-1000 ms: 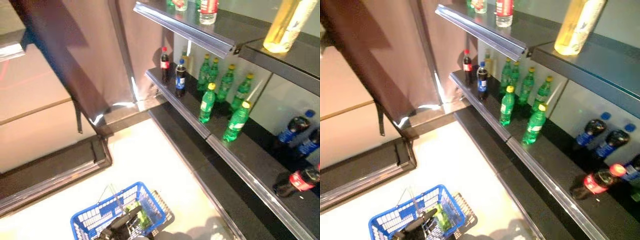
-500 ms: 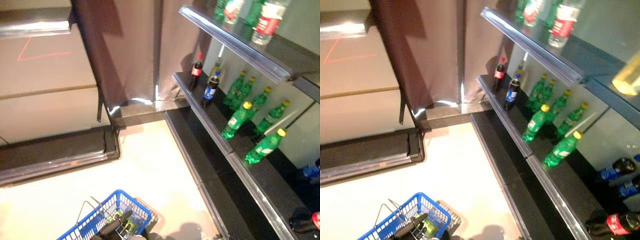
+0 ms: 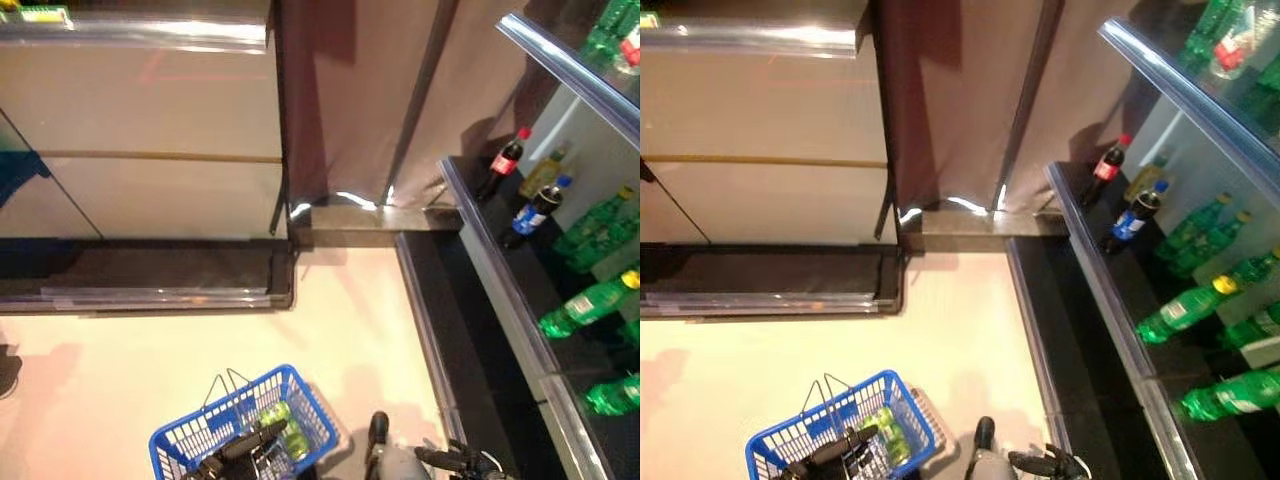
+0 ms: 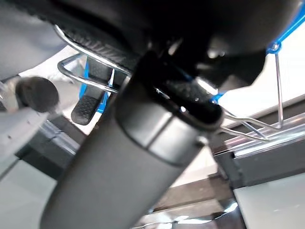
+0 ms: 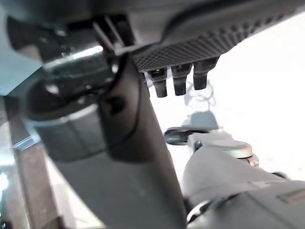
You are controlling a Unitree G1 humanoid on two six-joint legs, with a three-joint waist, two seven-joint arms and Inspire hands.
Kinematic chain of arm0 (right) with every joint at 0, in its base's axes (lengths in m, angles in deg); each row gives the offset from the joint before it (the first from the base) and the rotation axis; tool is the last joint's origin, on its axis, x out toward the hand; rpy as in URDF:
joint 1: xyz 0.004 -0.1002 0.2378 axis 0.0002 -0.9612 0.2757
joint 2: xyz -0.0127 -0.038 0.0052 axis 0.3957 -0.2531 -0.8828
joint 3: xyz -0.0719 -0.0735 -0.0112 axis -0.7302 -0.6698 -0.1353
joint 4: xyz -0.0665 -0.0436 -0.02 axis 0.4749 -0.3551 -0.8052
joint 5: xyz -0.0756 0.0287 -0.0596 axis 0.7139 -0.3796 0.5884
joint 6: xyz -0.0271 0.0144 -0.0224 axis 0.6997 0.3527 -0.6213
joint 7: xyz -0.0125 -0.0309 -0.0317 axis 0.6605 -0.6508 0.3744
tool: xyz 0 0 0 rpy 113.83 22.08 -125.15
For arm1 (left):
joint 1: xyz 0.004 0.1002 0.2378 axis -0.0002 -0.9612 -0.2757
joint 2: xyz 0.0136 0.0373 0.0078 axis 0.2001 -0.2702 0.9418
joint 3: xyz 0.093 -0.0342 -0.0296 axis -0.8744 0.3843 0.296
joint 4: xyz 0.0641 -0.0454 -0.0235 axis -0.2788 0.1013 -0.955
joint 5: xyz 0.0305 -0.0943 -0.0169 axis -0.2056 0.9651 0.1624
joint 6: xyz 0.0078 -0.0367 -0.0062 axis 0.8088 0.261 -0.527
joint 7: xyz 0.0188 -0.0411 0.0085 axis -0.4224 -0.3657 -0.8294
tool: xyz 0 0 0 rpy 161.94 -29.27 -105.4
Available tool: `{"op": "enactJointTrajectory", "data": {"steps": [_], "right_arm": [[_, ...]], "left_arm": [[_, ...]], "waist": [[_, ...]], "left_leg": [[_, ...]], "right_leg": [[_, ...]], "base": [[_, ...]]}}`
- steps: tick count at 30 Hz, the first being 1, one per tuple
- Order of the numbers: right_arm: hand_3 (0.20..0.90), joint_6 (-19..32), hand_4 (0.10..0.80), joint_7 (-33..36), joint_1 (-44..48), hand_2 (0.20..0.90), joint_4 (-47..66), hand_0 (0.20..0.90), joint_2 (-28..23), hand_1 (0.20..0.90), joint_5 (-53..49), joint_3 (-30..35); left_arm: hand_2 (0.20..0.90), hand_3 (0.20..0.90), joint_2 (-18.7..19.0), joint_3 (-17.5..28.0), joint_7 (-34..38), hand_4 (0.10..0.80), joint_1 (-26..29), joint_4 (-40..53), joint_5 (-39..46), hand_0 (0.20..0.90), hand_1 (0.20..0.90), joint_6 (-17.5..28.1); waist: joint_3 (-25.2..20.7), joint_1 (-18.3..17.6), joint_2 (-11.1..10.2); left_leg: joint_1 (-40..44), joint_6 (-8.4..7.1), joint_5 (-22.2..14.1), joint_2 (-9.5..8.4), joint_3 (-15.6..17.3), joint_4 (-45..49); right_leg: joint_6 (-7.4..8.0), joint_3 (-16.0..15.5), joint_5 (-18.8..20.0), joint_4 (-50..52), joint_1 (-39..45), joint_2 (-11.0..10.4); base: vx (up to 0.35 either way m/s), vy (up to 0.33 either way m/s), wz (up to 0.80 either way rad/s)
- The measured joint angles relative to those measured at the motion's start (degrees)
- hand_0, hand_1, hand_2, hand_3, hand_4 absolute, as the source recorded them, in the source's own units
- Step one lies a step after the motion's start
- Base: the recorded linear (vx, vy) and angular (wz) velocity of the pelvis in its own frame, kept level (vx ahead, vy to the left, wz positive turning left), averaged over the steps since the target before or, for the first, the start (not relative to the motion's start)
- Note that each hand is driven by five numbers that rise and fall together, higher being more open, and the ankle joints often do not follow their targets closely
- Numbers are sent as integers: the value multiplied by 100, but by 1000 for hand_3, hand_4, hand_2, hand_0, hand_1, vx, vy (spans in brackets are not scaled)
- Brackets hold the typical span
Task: Pick up the drink and place into the basket.
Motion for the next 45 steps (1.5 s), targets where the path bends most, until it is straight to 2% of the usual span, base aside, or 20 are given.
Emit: {"op": "enactJointTrajectory", "data": {"steps": [3,4,5,6,9,10,12,14,16,19,20,21,22,24,28,37,38,41,42,45], "right_arm": [[900,-9,800,12,-100,900,-129,900,6,900,34,-7],[900,-44,800,20,-148,900,-193,900,-16,900,37,-15],[900,-148,800,56,-232,900,-340,900,-118,900,35,-56],[900,-183,800,71,-235,900,-362,900,-114,900,35,-60],[900,-259,800,95,-218,900,-154,900,-34,900,32,-240],[900,-209,800,121,-190,900,-39,900,-47,900,27,-336],[900,-178,800,156,-111,900,-41,900,-77,900,16,-366],[900,-217,800,184,-44,900,-46,900,-186,900,9,-401],[900,-254,800,192,61,900,-45,900,-227,900,10,-423],[900,-281,800,238,9,900,-113,900,-239,900,10,-434],[900,-291,800,239,-22,900,-127,900,-245,900,11,-434],[900,-329,800,244,-163,900,-167,900,-270,900,12,-438],[900,-355,800,245,-202,900,-180,900,-261,900,21,-449],[900,-375,800,246,-246,900,-266,900,-55,900,34,-567],[900,-357,800,252,-447,900,-311,900,-42,900,38,-434],[900,-104,800,221,-416,900,-129,900,52,900,-135,-443],[900,-92,800,234,-377,900,33,900,138,900,-149,-461],[900,-23,800,224,61,900,122,900,166,900,-204,-544],[900,-31,800,224,127,900,130,900,198,900,-227,-564],[900,-140,800,251,-120,900,128,900,189,900,-319,-553]], "left_arm": [[300,200,-30,-23,-6,100,-45,-104,-207,300,300,56],[300,200,-53,-20,-6,100,-34,-115,-224,300,300,77],[300,200,-207,10,-22,100,-6,-144,-298,300,300,131],[300,200,-214,10,-35,100,11,-133,-323,300,300,126],[300,200,-210,461,-31,100,99,-64,-359,300,300,198],[300,200,-149,626,-31,100,157,62,-353,300,300,199],[300,200,-13,568,-70,100,190,328,-355,300,300,139],[300,200,-15,396,-115,100,224,483,-341,300,300,107],[300,200,-63,301,-145,100,256,484,-338,300,300,74],[300,200,-217,211,-172,100,282,479,-286,300,300,76],[300,200,-251,231,-172,100,282,473,-279,300,300,88],[300,200,-296,228,-172,100,297,477,-277,300,300,120],[300,200,-277,227,-174,100,281,477,-277,300,300,121],[300,200,-54,240,-230,100,190,471,-285,300,300,80],[300,200,-61,186,-256,100,218,484,-288,300,300,-81],[300,200,-3,-188,-256,100,357,558,-338,300,300,-255],[300,200,72,-216,-251,100,376,585,-331,300,300,-261],[300,200,256,-111,-106,100,465,631,-315,300,300,-289],[300,200,257,-10,40,100,435,588,-315,300,300,-286],[300,200,303,3,31,100,308,611,-284,300,300,-206]], "waist": [[-26,-126,-20],[-30,-135,-4],[-27,-164,271],[-17,-154,297],[-5,44,99],[12,140,-55],[-27,254,-123],[-80,303,-53],[-90,269,-45],[-142,291,119],[-160,324,159],[-164,357,298],[-151,399,272],[-146,366,-48],[-122,262,-139],[45,113,-183],[68,108,-278],[213,314,-298],[250,262,-249],[188,451,-227]], "left_leg": [[362,-127,-504,5,-523,220],[446,-171,-603,71,-626,267],[514,-396,-745,386,-583,562],[492,-434,-751,400,-485,721],[-588,-1233,-603,460,315,3269],[-1191,-1806,-59,625,495,4426],[-1410,-1442,-301,947,797,4169],[-1396,-1344,-322,1137,876,2840],[-1351,-1314,-248,1148,901,1606],[-1418,-1506,584,1438,863,93],[-1429,-1520,636,1512,862,10],[-1385,-1417,1099,1595,918,151],[-1345,-1254,1251,1555,915,241],[-972,-1139,943,1179,920,168],[-524,-994,737,928,990,-1],[-506,-1009,534,958,1226,-6],[-582,-1012,531,964,1466,-3],[-702,-917,468,1240,2309,-33],[-651,-888,439,1348,2646,-49],[-534,-950,378,1416,3236,-4]], "right_leg": [[-62,435,-160,562,212,110],[-422,486,-53,641,293,145],[-728,408,-477,813,488,347],[-711,405,-560,826,554,357],[-924,241,-725,662,1015,354],[-973,238,-752,343,1326,330],[-1077,247,-855,50,1689,392],[-1046,326,-917,-79,1862,498],[-986,560,-974,-163,1958,496],[-777,753,-1180,-186,2085,575],[-731,797,-1213,-186,2118,589],[-548,924,-1332,-179,2194,605],[-498,984,-1386,-138,2224,575],[-374,1047,-1510,119,2189,281],[-261,1020,-1531,198,2310,82],[-218,934,-1523,587,1884,104],[-166,861,-1409,610,1609,137],[-438,129,-556,185,1115,363],[-552,-630,-861,550,1029,362],[-504,-1244,-1436,1563,962,85]], "base": [[351,-79,84],[428,-163,150],[231,-132,101],[310,-195,106],[239,-134,15],[201,-17,-16],[210,63,-6],[278,145,-18],[338,164,-19],[332,130,-21],[325,150,-42],[232,121,-54],[405,221,-87],[340,193,-87],[324,182,-43],[115,133,-29],[-169,108,-118],[-100,101,-175],[-59,78,-109],[-131,20,-104]]}}
